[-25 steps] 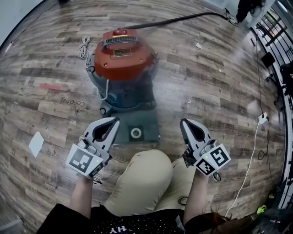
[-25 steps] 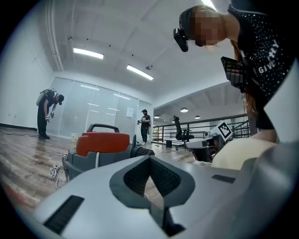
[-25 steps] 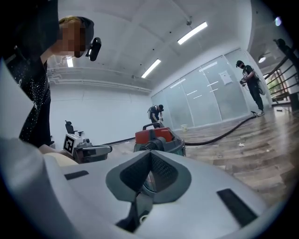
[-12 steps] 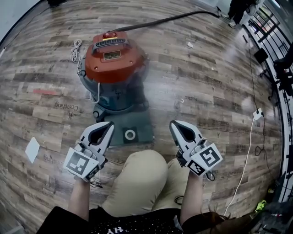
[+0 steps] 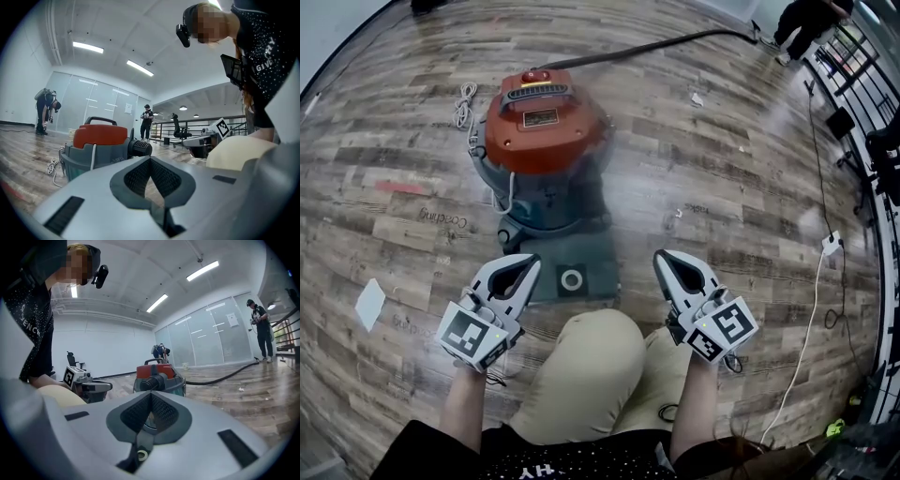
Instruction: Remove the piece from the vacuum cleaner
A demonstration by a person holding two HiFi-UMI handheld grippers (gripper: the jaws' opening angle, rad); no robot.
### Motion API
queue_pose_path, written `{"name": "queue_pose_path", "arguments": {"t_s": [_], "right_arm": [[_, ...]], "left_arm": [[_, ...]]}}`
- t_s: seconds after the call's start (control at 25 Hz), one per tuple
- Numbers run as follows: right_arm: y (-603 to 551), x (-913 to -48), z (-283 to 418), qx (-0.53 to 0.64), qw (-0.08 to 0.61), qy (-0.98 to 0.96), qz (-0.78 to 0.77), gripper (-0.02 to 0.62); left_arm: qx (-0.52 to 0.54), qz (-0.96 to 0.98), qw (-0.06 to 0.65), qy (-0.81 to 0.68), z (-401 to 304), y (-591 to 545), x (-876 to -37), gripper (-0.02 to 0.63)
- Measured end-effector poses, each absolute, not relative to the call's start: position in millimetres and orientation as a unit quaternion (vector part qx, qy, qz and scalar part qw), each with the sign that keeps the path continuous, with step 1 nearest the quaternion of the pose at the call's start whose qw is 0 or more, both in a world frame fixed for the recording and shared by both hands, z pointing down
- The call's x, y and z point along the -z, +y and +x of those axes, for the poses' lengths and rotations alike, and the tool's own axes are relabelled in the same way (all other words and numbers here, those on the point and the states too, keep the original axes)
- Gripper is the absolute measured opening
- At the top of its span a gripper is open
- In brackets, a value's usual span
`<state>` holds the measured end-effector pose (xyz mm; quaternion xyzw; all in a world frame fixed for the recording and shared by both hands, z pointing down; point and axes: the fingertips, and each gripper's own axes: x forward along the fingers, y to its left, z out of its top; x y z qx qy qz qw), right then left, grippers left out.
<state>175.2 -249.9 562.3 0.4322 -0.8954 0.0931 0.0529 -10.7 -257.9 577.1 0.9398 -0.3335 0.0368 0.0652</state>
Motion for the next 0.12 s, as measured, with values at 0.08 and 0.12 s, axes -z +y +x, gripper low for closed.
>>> {"name": "queue_pose_path", "arguments": {"t_s": [0.08, 0.12], "right_arm": [[-250.0, -562.7, 175.1, -0.093, 0.054, -0.895, 0.432, 0.011], [-250.1, -562.9, 175.0, -0.094, 0.055, -0.896, 0.432, 0.011]], "left_arm": [[-0.039, 0.940, 0.068, -0.331, -9.8, -255.9, -576.3, 0.009], [-0.039, 0.940, 0.069, -0.330, -9.7, -255.1, -576.1, 0.009]]}}
